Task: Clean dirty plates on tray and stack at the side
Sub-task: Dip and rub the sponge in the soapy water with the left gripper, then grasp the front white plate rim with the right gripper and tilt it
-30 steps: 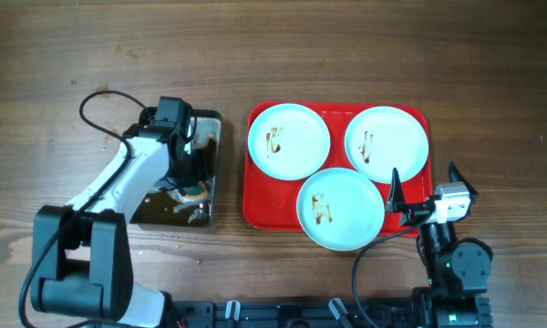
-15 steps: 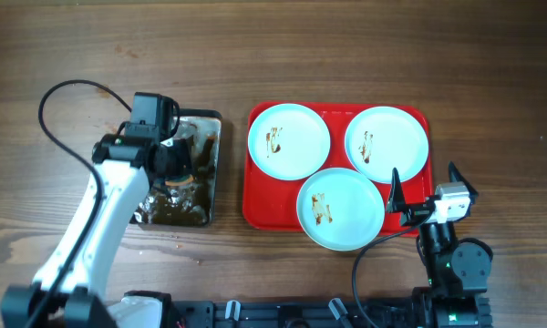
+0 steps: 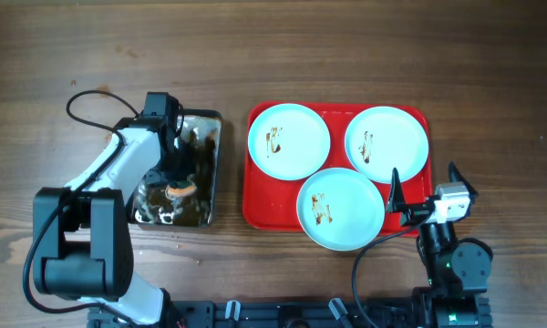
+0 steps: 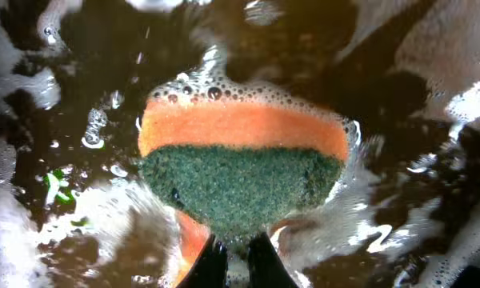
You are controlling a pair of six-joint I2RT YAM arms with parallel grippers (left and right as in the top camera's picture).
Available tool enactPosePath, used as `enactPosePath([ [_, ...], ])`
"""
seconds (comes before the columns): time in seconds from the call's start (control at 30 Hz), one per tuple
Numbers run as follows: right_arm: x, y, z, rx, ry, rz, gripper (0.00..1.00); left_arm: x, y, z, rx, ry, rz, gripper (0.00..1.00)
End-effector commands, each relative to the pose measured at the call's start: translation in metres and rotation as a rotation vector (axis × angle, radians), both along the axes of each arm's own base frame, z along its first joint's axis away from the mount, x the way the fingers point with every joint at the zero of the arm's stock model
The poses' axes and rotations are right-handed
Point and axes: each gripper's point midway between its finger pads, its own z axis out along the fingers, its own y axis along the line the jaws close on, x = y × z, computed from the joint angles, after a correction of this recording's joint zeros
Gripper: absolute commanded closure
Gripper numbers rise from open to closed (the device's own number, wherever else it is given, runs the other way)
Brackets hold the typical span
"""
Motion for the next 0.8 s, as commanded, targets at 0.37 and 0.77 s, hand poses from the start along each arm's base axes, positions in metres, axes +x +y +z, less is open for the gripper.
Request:
enactPosePath([
  [0.37,-0.04,0.075,0.054,0.581,0.415,0.378,0.0,0.002,-0.006,0.118,-0.055,-0.34,-0.023,0.96],
  [0.77,-0.075,0.09,-0.098,0.725,1.342,0.211,0.0,-0.022,-0.037,0.136,-0.173,-0.339,-0.187,0.96],
])
